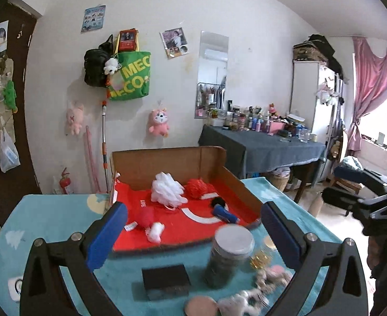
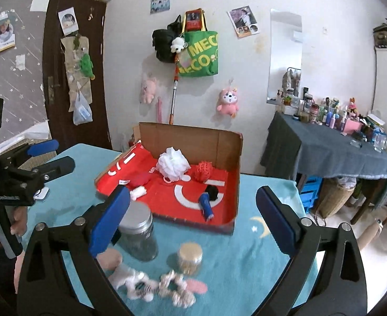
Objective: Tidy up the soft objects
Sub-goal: 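Move both tools back toward the sponge and rope toy beside the jars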
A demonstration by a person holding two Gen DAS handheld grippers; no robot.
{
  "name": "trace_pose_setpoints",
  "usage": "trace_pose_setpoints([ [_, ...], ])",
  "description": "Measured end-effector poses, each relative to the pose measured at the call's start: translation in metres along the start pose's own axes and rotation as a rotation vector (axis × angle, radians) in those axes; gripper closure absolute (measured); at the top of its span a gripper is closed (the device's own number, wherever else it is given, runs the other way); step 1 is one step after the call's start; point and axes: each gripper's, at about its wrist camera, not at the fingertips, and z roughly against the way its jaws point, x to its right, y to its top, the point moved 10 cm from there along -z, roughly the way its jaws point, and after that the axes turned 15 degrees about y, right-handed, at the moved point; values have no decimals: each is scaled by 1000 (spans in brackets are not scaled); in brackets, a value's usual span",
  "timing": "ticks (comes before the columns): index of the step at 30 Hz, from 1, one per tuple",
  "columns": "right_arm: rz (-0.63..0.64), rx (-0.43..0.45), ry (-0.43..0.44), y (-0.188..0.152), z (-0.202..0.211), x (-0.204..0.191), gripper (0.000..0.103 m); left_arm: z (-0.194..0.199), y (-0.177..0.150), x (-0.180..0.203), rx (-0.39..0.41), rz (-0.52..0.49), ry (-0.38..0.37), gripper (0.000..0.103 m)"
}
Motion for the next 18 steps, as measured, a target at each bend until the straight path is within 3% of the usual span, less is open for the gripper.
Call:
trace_pose_setpoints([
  [4, 3, -2, -42, -30, 12, -5, 5, 15, -22, 6, -5, 7, -15, 0],
  [8, -10, -17, -66, -61, 13, -9, 5, 18, -47, 10, -16, -10, 18, 0],
  [13, -27, -31, -89, -95, 7, -10, 5, 6, -86, 13, -95, -5, 25, 0],
  [18, -32, -103, -111, -133, -17, -7, 5, -13, -130, 11, -203, 6, 23, 0],
])
